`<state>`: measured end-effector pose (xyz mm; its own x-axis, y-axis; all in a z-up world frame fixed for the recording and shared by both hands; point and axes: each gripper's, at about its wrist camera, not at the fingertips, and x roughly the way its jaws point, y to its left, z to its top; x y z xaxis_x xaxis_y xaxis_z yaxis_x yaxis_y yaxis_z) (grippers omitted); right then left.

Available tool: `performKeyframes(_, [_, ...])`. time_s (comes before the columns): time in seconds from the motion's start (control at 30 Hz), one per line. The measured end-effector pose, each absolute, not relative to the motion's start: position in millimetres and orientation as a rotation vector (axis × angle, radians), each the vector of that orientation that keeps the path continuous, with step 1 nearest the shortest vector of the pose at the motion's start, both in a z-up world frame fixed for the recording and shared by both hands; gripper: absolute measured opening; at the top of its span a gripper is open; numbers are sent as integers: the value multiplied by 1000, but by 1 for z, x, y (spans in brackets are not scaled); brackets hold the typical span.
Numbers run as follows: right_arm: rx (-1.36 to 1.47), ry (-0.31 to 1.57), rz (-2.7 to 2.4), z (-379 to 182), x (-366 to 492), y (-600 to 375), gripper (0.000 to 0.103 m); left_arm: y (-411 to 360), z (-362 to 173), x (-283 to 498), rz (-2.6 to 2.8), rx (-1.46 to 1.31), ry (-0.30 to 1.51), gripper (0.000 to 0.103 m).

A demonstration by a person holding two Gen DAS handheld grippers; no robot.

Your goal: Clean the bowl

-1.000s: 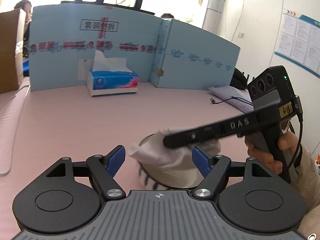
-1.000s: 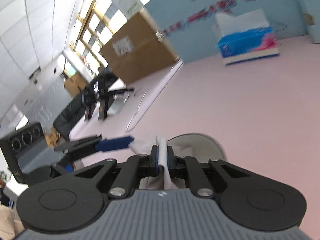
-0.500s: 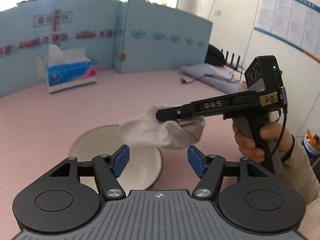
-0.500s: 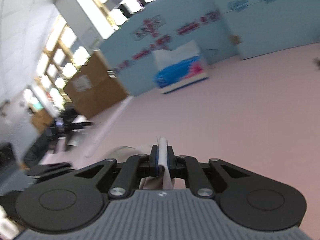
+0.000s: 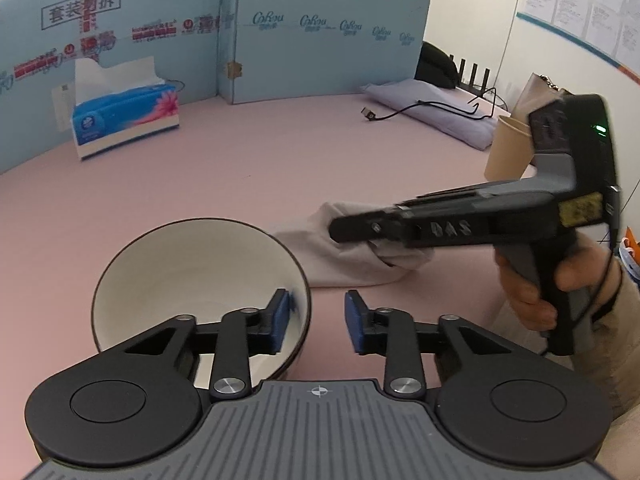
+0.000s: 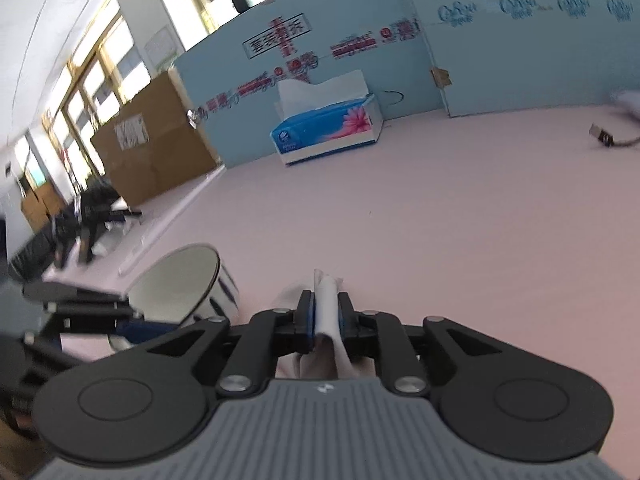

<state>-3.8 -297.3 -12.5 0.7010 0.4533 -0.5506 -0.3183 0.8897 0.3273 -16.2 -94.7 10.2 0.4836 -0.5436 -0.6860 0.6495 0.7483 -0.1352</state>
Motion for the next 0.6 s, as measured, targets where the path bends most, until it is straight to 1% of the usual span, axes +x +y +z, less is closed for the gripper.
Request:
performKeyframes(0.07, [133,650,439,-8,-14,-288,36,-95,10,-17,-729,156,777,35])
performKeyframes(0.2, [-15,597,411,3,-32,-276,37,-95,11,-17,-731,158,775,35])
performKeyframes(0.4, [-130,512,370,15,-50,-270,37,-95,11,-17,-735,158,771,35])
performKeyframes(0.6, [-252,572,340,-12,-34,-248,38,-96,11,-17,-739,162,770,35])
